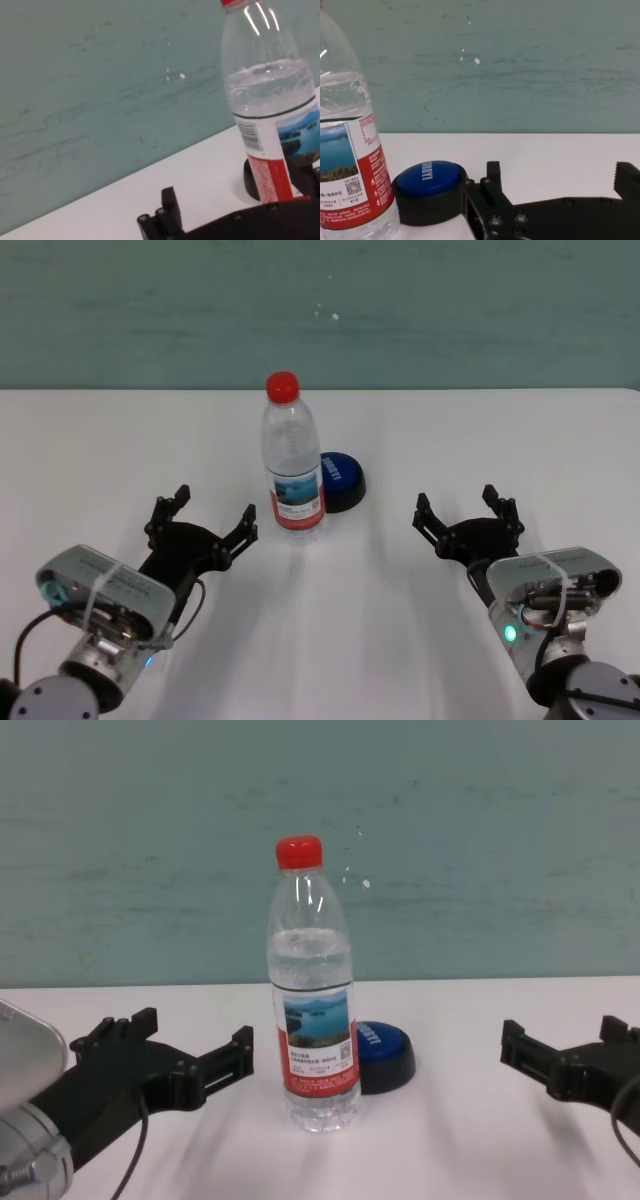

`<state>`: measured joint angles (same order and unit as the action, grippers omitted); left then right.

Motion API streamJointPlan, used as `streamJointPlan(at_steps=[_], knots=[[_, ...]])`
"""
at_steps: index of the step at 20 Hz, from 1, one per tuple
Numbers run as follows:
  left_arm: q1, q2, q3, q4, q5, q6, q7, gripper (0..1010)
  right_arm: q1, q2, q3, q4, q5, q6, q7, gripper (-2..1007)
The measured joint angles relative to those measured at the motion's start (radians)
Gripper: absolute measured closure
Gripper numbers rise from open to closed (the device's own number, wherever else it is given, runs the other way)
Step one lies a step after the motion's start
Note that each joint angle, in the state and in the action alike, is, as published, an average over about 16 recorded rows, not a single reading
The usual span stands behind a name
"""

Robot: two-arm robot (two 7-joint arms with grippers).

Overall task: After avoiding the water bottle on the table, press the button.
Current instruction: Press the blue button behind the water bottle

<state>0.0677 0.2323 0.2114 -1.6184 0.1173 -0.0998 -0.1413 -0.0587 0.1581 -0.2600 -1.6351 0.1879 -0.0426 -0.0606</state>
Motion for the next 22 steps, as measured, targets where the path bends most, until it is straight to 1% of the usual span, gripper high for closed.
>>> streamJointPlan(at_steps=[3,9,16,22], knots=[[0.006,-0.001,0.004,-0.009,0.009,0.003,-0.003,10,0.000,0.000,0.000,0.000,0.000,0.000,0.000,1],[0.042,-0.009,0.016,-0.054,0.038,0.008,0.007,10,0.000,0.000,0.000,0.000,0.000,0.000,0.000,1],[0.112,-0.018,0.031,-0.124,0.077,0.017,0.020,10,0.000,0.000,0.000,0.000,0.000,0.000,0.000,1],[0.174,-0.014,0.031,-0.173,0.098,0.021,0.023,10,0.000,0.000,0.000,0.000,0.000,0.000,0.000,1]])
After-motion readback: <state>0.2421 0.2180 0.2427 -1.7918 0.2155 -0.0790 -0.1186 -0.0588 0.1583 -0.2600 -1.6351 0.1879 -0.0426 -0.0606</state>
